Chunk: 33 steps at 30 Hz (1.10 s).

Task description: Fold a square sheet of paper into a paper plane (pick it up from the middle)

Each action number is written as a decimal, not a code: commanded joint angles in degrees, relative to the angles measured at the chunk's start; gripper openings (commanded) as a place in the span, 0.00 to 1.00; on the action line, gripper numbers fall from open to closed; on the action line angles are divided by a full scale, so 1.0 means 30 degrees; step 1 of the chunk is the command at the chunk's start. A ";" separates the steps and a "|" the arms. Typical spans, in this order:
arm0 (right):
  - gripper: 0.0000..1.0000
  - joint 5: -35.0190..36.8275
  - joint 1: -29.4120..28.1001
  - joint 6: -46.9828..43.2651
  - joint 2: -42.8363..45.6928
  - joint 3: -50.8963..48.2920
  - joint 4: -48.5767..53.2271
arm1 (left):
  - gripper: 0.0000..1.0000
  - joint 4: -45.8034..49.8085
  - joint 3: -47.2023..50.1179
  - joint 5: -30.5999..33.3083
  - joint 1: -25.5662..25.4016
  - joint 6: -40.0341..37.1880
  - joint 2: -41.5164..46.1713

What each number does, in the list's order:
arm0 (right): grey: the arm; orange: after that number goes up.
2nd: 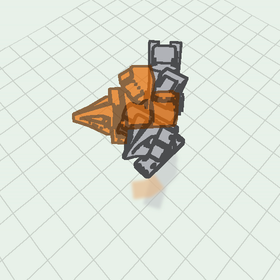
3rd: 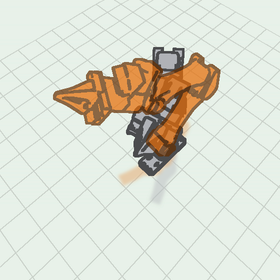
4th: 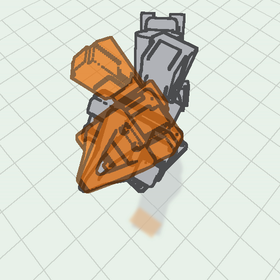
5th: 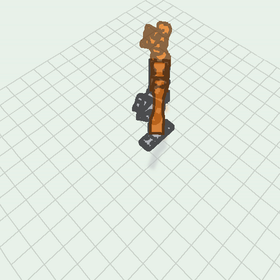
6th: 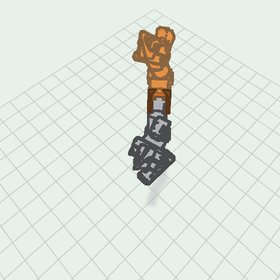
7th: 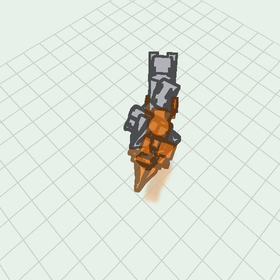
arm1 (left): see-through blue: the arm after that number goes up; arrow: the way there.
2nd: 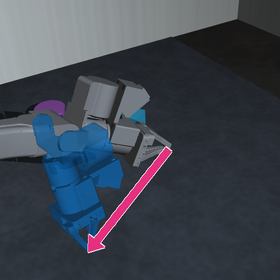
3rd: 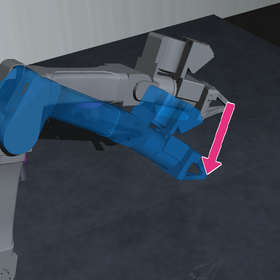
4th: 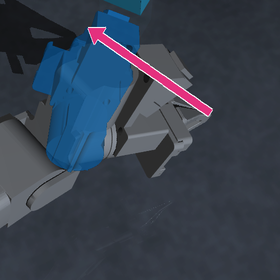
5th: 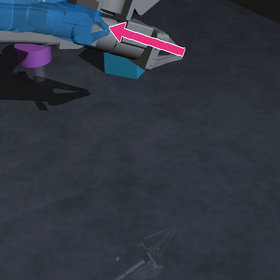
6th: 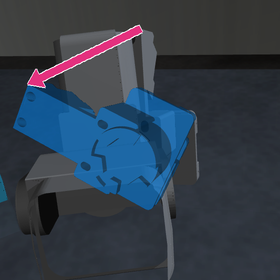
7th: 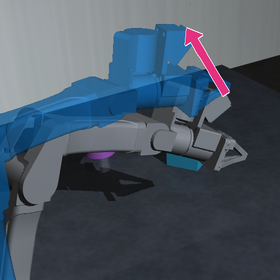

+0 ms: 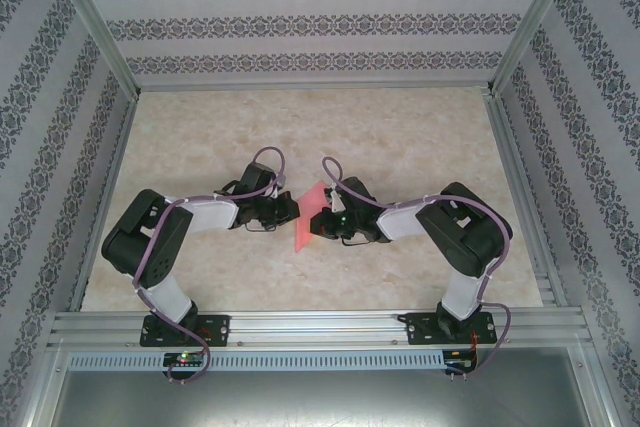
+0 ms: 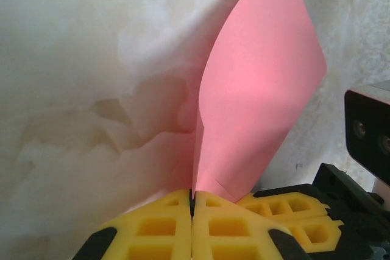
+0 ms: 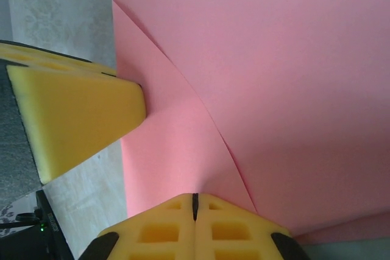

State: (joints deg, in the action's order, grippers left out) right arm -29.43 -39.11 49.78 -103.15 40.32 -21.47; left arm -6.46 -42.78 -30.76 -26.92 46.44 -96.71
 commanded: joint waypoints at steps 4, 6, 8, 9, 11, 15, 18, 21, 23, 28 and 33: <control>0.09 0.1150 -0.0128 -0.0013 0.0884 -0.0079 0.1438 | 0.03 0.1455 -0.0490 0.0982 -0.0461 -0.1375 0.0373; 0.09 0.1548 -0.0144 -0.0091 0.1170 -0.0075 0.1956 | 0.04 0.1708 -0.0566 0.1237 -0.0520 -0.1563 0.0448; 0.09 0.1848 -0.0100 -0.0157 0.1363 -0.0108 0.2372 | 0.03 0.1792 -0.0645 0.1370 -0.0593 -0.1647 0.0449; 0.09 0.1979 -0.0051 -0.0186 0.1432 -0.0136 0.2559 | 0.03 0.1947 -0.0733 0.1448 -0.0633 -0.1730 0.0448; 0.09 0.1973 -0.0019 -0.0132 0.1426 -0.0209 0.2533 | 0.03 0.1939 -0.0747 0.1535 -0.0692 -0.1782 0.0448; 0.09 0.1805 -0.0003 -0.0112 0.0767 0.0139 0.2664 | 0.04 0.1859 -0.0856 0.1462 -0.0885 -0.1723 0.0468; 0.08 0.1952 -0.0001 -0.0013 0.0603 0.0145 0.2996 | 0.04 0.2236 -0.0934 0.1682 -0.0930 -0.1897 0.0773; 0.07 0.2002 0.0045 -0.0184 0.0440 0.0305 0.3650 | 0.07 0.2131 -0.0935 0.1465 -0.0997 -0.1972 0.1253; 0.07 0.1871 0.0036 -0.0239 0.0215 0.0468 0.3627 | 0.10 0.2117 -0.1075 0.1144 -0.1109 -0.1973 0.1446; 0.06 0.1840 0.0104 -0.0390 0.0078 0.0624 0.3781 | 0.14 0.2233 -0.1296 0.0588 -0.1366 -0.2163 0.1649; 0.05 0.1812 0.0176 -0.0501 0.0107 0.0475 0.3760 | 0.18 0.2459 -0.1365 0.0464 -0.1574 -0.2322 0.1666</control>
State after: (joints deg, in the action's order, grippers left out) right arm -25.36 -39.11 49.56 -101.08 41.95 -13.52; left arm -0.82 -45.47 -28.42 -30.79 41.10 -92.90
